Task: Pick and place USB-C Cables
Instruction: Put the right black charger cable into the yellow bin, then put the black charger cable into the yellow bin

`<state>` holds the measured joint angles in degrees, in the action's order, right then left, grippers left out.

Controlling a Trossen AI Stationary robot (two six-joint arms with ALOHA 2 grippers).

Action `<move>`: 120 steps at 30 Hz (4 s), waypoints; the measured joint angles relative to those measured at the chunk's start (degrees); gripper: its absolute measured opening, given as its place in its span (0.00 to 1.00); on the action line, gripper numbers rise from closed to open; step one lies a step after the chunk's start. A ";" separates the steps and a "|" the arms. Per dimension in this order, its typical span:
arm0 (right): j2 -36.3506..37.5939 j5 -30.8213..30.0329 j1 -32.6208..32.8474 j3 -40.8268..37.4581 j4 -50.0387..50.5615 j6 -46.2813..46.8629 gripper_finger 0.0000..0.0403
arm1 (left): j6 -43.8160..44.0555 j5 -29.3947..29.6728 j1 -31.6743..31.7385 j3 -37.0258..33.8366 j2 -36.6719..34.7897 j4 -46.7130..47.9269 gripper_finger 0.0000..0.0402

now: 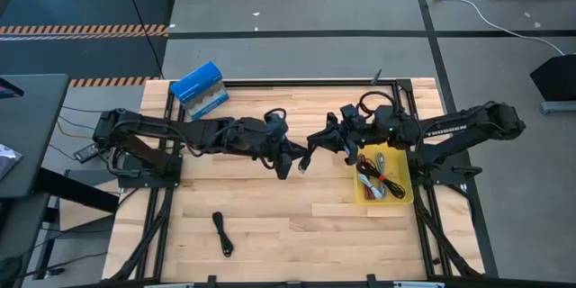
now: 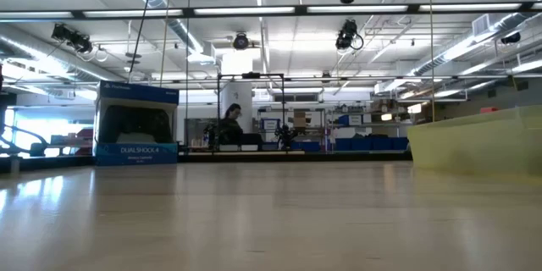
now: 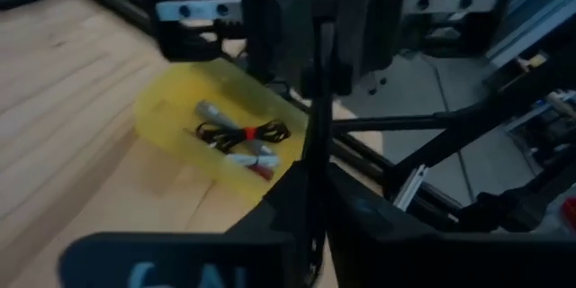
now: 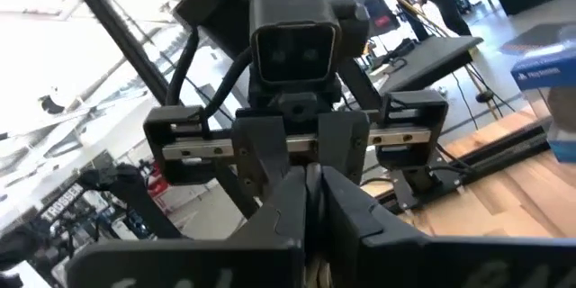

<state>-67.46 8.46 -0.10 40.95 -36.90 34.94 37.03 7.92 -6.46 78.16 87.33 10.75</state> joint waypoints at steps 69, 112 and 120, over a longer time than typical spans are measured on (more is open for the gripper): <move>14.16 3.14 -4.81 0.22 94.67 24.89 0.48 | 58.32 -4.77 -23.00 -0.12 -6.31 63.94 0.37; 14.16 11.03 6.99 0.20 85.76 26.42 0.48 | 94.73 -14.08 -32.04 -0.14 23.76 46.72 0.37; 14.16 11.18 7.28 0.20 85.76 26.40 0.48 | 95.97 -17.11 -34.10 -0.14 23.76 56.09 0.37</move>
<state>-53.30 19.64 7.18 41.15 48.86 61.34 132.99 -9.19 -40.56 78.02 111.09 66.83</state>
